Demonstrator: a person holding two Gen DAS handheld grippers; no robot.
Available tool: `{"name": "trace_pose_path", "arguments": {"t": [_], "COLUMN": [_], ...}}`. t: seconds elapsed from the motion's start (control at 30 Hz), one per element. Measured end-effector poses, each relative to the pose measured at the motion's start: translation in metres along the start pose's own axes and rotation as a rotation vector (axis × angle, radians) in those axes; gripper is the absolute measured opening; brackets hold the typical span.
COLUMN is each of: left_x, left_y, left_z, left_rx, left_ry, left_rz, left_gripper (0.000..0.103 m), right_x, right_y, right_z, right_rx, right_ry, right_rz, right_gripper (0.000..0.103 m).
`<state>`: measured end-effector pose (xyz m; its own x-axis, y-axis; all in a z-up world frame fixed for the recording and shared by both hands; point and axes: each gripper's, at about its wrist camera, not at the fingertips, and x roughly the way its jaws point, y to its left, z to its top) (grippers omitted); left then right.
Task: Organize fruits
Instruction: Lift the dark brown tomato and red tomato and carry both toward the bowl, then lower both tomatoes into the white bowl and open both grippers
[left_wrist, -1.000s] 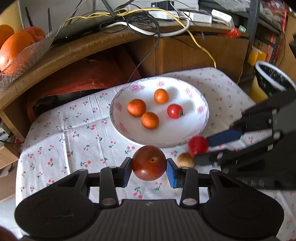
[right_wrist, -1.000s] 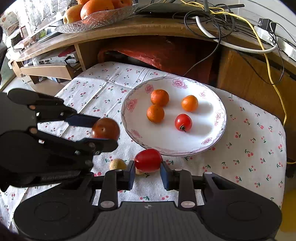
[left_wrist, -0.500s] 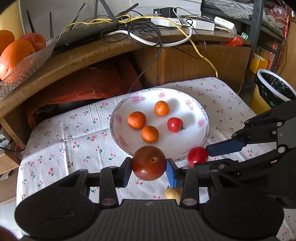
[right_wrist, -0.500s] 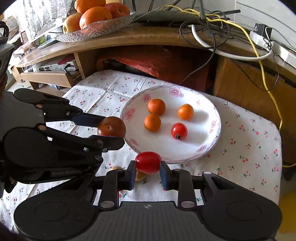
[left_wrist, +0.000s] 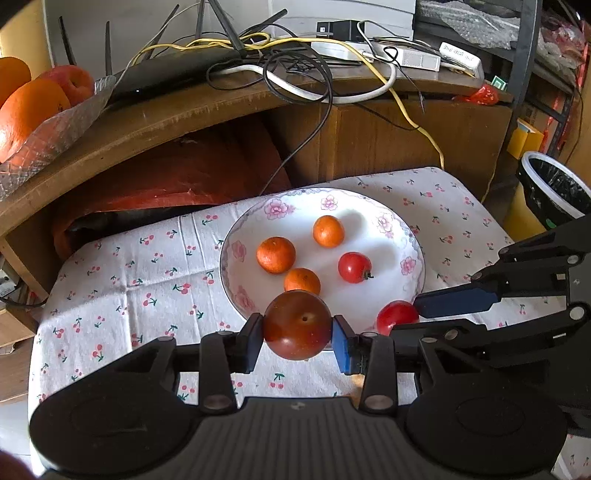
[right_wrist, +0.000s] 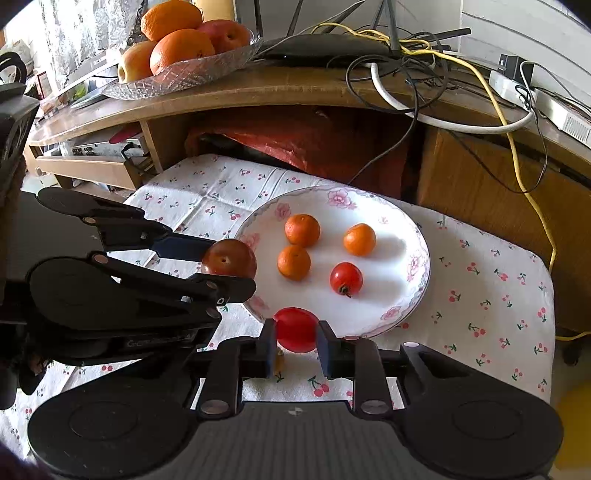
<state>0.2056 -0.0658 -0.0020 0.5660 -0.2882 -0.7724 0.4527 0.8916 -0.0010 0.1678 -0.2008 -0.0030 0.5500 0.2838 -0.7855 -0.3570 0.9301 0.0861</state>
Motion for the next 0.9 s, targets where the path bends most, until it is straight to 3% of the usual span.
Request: {"name": "trace_pose_path", "arguments": {"t": [0.9], "left_x": [0.027], "left_y": [0.012], "left_z": [0.011], "left_rx": [-0.091], "left_ry": [0.017], "left_rz": [0.027], "left_gripper": [0.047], "right_x": [0.016], "right_y": [-0.016], "right_z": [0.013], "right_rx": [0.043], "right_ry": [-0.041], "right_rz": [-0.042], "right_gripper": [0.02]}}
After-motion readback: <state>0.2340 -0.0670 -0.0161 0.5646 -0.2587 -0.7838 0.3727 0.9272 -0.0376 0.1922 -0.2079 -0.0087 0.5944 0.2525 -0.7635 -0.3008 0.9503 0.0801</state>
